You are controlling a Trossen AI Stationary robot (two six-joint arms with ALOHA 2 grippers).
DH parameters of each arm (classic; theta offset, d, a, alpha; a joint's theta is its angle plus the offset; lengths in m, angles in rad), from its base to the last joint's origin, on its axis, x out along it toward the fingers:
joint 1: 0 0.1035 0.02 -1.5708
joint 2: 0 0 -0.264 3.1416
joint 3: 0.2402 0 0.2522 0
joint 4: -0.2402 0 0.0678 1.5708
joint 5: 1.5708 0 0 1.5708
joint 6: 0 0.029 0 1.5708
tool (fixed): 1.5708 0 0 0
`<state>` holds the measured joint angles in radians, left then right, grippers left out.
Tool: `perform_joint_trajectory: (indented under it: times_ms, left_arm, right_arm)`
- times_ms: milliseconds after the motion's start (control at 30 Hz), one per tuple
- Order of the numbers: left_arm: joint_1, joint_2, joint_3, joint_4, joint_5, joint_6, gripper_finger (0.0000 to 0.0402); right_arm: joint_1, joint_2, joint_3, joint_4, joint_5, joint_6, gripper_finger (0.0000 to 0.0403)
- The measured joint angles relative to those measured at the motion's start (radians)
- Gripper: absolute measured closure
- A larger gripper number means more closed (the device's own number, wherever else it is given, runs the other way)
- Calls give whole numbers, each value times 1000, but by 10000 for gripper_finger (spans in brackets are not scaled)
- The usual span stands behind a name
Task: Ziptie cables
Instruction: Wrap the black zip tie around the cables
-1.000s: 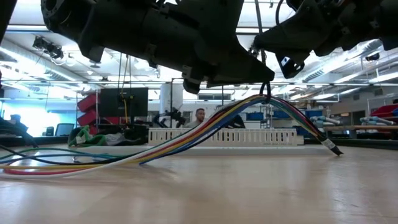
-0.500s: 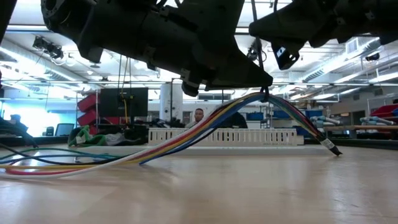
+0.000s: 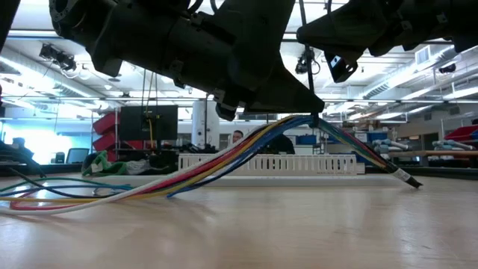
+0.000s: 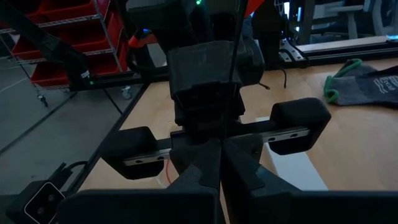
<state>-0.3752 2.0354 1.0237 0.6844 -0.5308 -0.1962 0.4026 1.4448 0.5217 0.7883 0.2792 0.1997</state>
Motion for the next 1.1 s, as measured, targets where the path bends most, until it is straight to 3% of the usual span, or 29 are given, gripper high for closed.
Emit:
perform_joint_trajectory:
  times_ms: [1100]
  left_arm:
    - [0,1,-1,-12,-2,-24,392]
  right_arm:
    - [0,-1,0,-5,-3,0,403]
